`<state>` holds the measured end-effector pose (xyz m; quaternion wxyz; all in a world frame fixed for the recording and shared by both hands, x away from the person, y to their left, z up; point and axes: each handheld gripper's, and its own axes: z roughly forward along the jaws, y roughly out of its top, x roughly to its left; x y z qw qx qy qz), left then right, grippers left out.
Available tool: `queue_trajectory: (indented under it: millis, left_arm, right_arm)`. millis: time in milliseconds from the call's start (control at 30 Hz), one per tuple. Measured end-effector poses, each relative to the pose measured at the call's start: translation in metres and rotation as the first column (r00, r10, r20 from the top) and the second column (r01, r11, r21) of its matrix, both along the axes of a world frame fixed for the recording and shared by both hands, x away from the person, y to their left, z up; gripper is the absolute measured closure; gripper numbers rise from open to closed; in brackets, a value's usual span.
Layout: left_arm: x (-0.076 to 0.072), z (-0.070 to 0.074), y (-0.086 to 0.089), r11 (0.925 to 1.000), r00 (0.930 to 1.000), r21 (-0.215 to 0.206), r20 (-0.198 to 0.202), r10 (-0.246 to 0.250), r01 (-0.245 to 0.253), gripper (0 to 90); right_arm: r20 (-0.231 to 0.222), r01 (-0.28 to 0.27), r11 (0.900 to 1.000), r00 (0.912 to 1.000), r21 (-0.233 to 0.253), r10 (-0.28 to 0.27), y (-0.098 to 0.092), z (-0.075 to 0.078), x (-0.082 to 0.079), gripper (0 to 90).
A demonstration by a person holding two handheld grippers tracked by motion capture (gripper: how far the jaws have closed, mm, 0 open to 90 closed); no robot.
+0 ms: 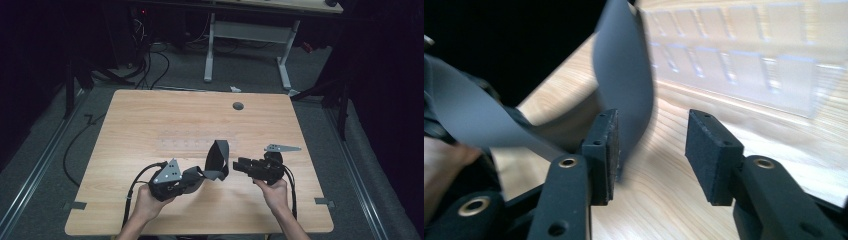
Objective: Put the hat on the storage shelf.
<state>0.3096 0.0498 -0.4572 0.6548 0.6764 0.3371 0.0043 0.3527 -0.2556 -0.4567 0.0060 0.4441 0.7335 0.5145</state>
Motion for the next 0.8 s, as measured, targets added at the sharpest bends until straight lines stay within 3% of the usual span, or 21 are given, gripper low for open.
queue_trajectory:
  millis: [200, 233, 333, 533, 667, 800]
  left_arm:
    - [0.002, 0.004, 0.005, 0.9994, 0.9997, -0.028, -0.013, 0.018, -0.019, 86.6]
    - [0.002, 0.004, 0.005, 0.9994, 0.9997, -0.029, -0.014, 0.020, -0.021, 86.6]
    - [0.003, 0.005, 0.007, 0.9990, 0.9995, -0.037, -0.017, 0.027, -0.027, 86.6]
    - [0.006, 0.009, 0.014, 0.9959, 0.9982, -0.071, -0.027, 0.054, -0.056, 86.5]
    - [0.007, 0.011, 0.020, 0.9932, 0.9962, -0.078, -0.023, 0.084, -0.086, 86.5]
    - [0.008, 0.013, 0.025, 0.9895, 0.9941, -0.096, -0.026, 0.106, -0.108, 86.5]
  right_arm:
    - [0.020, 0.054, 0.997, 0.9984, -0.057, -0.053, -0.010, -0.015, -0.006, 51.8]
    - [0.050, 0.093, 0.990, 0.9948, -0.106, -0.088, -0.012, -0.022, -0.009, 51.0]
    - [0.059, 0.124, 0.983, 0.9914, -0.136, -0.116, -0.016, -0.028, -0.011, 49.9]
    - [0.082, 0.218, 0.948, 0.9755, -0.233, -0.204, -0.028, -0.048, -0.014, 46.8]
    - [0.106, 0.259, 0.928, 0.9652, -0.267, -0.239, -0.034, -0.055, -0.015, 44.6]
    - [0.146, 0.305, 0.897, 0.9514, -0.320, -0.271, -0.038, -0.060, -0.015, 41.7]
